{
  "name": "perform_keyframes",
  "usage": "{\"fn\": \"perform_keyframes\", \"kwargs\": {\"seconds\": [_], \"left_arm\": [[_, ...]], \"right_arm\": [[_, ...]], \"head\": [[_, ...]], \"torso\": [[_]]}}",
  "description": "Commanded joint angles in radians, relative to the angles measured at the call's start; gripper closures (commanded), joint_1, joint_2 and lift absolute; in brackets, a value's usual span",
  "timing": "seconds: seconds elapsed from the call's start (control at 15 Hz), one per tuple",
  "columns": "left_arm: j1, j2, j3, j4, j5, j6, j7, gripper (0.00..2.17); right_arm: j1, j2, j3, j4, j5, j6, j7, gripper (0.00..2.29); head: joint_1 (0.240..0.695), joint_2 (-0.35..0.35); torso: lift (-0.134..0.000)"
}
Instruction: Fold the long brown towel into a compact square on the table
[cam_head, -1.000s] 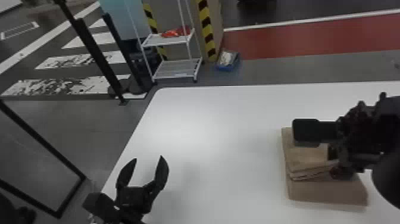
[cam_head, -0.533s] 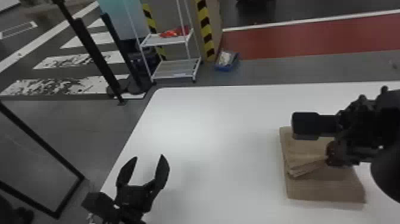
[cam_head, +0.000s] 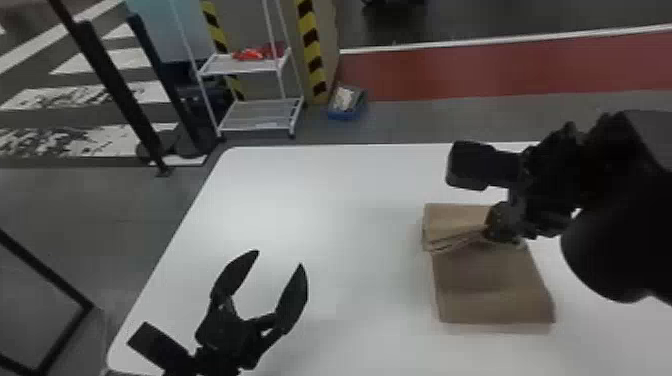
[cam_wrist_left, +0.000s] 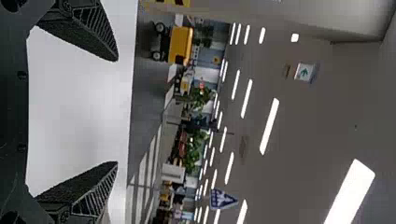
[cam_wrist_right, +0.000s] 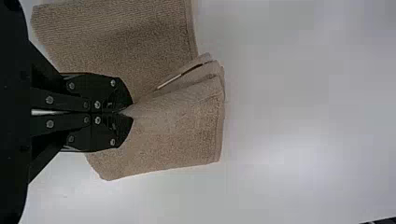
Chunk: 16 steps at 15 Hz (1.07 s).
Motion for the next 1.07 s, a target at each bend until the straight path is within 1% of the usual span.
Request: {"fn": "perform_keyframes", "kwargs": {"seconds": [0.0,0.07,0.13,0.2,0.33,0.4,0.53,0.6,0.67,0.73,0.8,0.87,0.93,1.0], "left_arm": [[0.002,-0.003,-0.059,-0.001,-0.036,0.000,-0.032,0.15],[-0.003,-0.003,-0.095,0.005,-0.067,0.000,-0.029,0.15],[-0.007,-0.003,-0.130,0.017,-0.090,0.000,-0.015,0.15],[-0.009,-0.003,-0.162,0.025,-0.108,0.000,0.005,0.15],[-0.010,-0.003,-0.222,0.030,-0.130,-0.006,0.029,0.15],[-0.010,-0.003,-0.251,0.030,-0.142,-0.006,0.045,0.15],[-0.009,-0.003,-0.306,0.033,-0.174,-0.006,0.055,0.19],[-0.012,-0.003,-0.332,0.042,-0.199,-0.006,0.057,0.34],[-0.019,-0.003,-0.355,0.057,-0.216,-0.006,0.061,0.57],[-0.024,-0.003,-0.372,0.068,-0.222,-0.012,0.061,0.98],[-0.027,-0.003,-0.383,0.077,-0.222,-0.012,0.063,1.72],[-0.030,-0.003,-0.403,0.088,-0.236,-0.012,0.094,2.15],[-0.036,0.002,-0.424,0.099,-0.260,-0.006,0.109,2.15],[-0.042,0.006,-0.441,0.108,-0.265,-0.003,0.114,2.15]], "right_arm": [[0.032,0.016,-0.036,-0.002,0.010,0.004,-0.001,1.34],[0.048,0.035,-0.055,-0.002,0.018,0.007,-0.003,1.34],[0.063,0.056,-0.070,-0.002,0.022,0.011,-0.003,1.34],[0.078,0.079,-0.084,-0.002,0.042,0.011,-0.005,1.34],[0.095,0.121,-0.105,-0.002,0.064,0.014,-0.008,1.33],[0.102,0.133,-0.111,-0.004,0.070,0.017,-0.008,1.34],[0.112,0.154,-0.127,-0.005,0.085,0.026,-0.015,1.34],[0.117,0.162,-0.131,-0.004,0.094,0.029,-0.018,1.34],[0.123,0.171,-0.133,-0.004,0.104,0.029,-0.018,1.33],[0.129,0.176,-0.133,-0.005,0.110,0.038,-0.018,1.34],[0.131,0.180,-0.134,-0.005,0.116,0.041,-0.018,1.34],[0.135,0.187,-0.136,-0.005,0.122,0.050,-0.018,1.33],[0.137,0.194,-0.137,-0.005,0.128,0.057,-0.018,1.33],[0.137,0.199,-0.137,-0.005,0.133,0.057,-0.020,1.33]], "head": [[0.695,0.191],[0.695,0.153],[0.695,0.139],[0.695,0.123],[0.695,0.096],[0.695,0.096],[0.695,0.071],[0.695,0.061],[0.695,0.035],[0.695,0.023],[0.695,0.009],[0.695,-0.003],[0.695,-0.011],[0.695,-0.017]], "torso": [[-0.123],[-0.123],[-0.123],[-0.123],[-0.123],[-0.123],[-0.123],[-0.123],[-0.123],[-0.123],[-0.123],[-0.123],[-0.123],[-0.123]]}}
